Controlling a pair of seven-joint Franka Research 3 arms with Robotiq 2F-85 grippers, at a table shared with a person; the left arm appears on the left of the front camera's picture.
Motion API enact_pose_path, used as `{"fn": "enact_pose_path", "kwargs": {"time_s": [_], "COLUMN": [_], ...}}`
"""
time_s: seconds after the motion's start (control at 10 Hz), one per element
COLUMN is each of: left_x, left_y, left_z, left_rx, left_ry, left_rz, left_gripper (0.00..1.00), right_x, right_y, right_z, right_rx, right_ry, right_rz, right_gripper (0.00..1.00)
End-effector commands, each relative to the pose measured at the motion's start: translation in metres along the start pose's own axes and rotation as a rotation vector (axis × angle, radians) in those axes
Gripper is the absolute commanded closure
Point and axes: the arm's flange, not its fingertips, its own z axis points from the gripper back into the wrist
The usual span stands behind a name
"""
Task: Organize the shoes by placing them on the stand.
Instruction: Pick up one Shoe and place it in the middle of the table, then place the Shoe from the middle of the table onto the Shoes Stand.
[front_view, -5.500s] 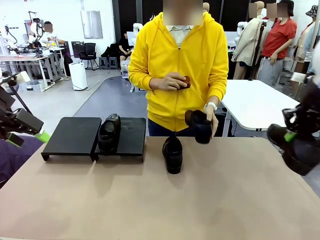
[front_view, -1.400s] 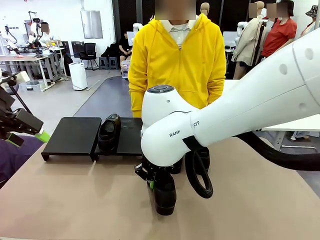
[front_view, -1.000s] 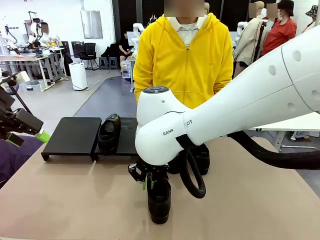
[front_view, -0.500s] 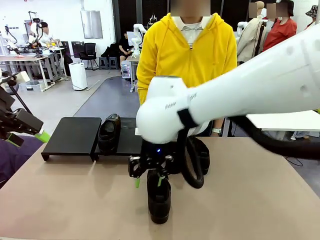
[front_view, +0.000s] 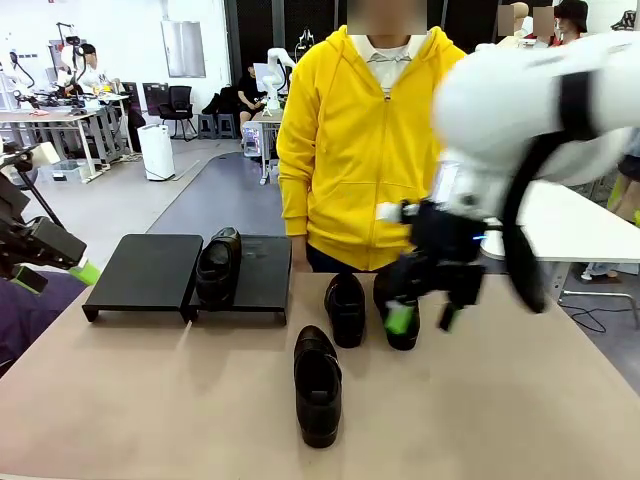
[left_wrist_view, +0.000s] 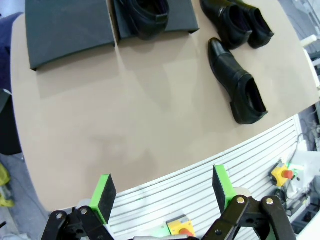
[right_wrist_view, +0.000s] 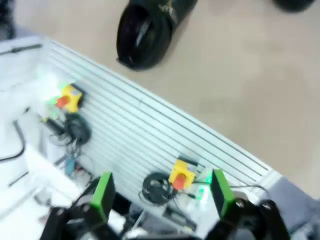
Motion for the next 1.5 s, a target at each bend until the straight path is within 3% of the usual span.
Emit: {"fn": "enact_pose_path", "kwargs": {"time_s": [0.0, 0.1, 0.2, 0.3, 0.4, 0.5, 0.6, 1.4], "left_x": [0.0, 0.0, 0.0, 0.0, 0.0, 0.0, 0.0, 0.0], "left_y": [0.0, 0.0, 0.0, 0.0, 0.0, 0.0, 0.0, 0.0], "left_z": [0.001, 0.001, 0.001, 0.001, 0.001, 0.001, 0.001, 0.001], "left_rx": [-0.016, -0.016, -0.016, -0.016, -0.016, -0.016, -0.016, -0.016], "left_ry": [-0.002, -0.002, -0.002, -0.002, -0.002, -0.002, -0.002, -0.002], "left_rz": [0.001, 0.001, 0.001, 0.001, 0.001, 0.001, 0.001, 0.001], "left_gripper": [0.0, 0.0, 0.0, 0.0, 0.0, 0.0, 0.0, 0.0], "right_x": [-0.053, -0.083, -0.113, -0.144, -0.159, -0.153, -0.144, -0.144], "right_y": [-0.071, -0.093, -0.108, -0.119, -0.125, -0.122, -0.133, -0.133], "right_z": [0.018, 0.021, 0.019, 0.015, 0.008, 0.001, 0.027, 0.027], "right_rx": [0.219, 0.279, 0.324, 0.387, 0.4, 0.33, 0.399, 0.399], "right_ry": [-0.092, -0.17, -0.316, -0.504, -0.563, -0.523, -0.426, -0.426], "right_rz": [0.052, 0.009, -0.074, -0.058, -0.105, -0.23, -0.113, -0.113], "right_gripper": [0.0, 0.0, 0.0, 0.0, 0.0, 0.0, 0.0, 0.0]}}
